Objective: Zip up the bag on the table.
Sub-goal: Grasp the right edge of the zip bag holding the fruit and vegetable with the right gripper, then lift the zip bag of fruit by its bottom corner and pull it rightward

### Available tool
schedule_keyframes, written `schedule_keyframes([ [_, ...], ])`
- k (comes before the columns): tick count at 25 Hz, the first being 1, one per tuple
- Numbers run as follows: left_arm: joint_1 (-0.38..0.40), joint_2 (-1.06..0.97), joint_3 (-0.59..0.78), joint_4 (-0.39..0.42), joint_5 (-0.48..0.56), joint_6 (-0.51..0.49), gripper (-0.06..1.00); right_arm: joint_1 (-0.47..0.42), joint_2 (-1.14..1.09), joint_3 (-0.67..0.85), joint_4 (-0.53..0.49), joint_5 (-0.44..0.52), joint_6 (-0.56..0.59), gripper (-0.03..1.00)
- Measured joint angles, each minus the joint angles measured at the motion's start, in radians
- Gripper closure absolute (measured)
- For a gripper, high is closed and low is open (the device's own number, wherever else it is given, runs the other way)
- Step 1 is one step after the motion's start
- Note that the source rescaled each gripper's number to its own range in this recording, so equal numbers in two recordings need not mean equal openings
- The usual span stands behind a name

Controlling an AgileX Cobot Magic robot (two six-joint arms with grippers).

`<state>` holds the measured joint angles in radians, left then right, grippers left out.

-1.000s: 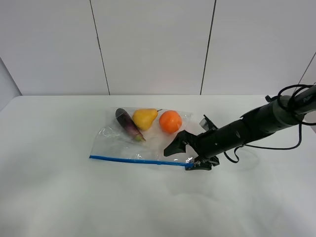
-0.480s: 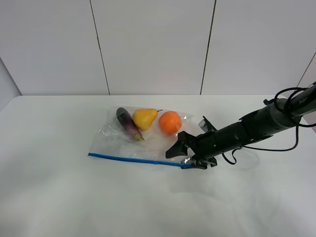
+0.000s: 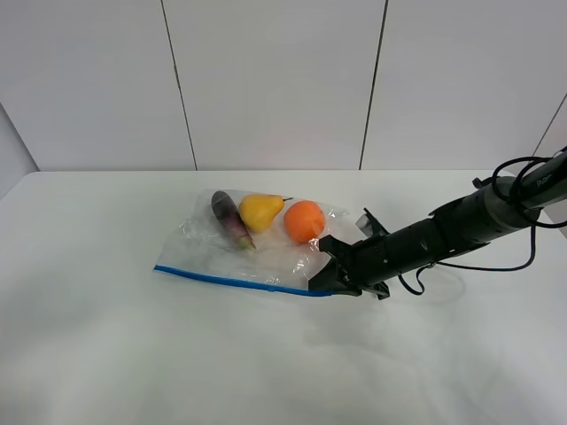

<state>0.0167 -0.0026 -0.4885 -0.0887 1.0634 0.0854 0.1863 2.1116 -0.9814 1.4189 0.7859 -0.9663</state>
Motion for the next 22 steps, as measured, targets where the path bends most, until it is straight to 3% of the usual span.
schedule_keyframes([
  [9, 0.0, 0.0, 0.0, 0.0, 0.0, 0.0, -0.06, 0.0, 0.0, 0.0, -0.002, 0.036, -0.002, 0.88],
  [17, 0.0, 0.0, 0.0, 0.0, 0.0, 0.0, -0.06, 0.0, 0.0, 0.0, -0.062, 0.076, -0.013, 0.88],
  [22, 0.0, 0.0, 0.0, 0.0, 0.0, 0.0, -0.06, 0.0, 0.0, 0.0, -0.064, 0.075, -0.015, 0.96],
])
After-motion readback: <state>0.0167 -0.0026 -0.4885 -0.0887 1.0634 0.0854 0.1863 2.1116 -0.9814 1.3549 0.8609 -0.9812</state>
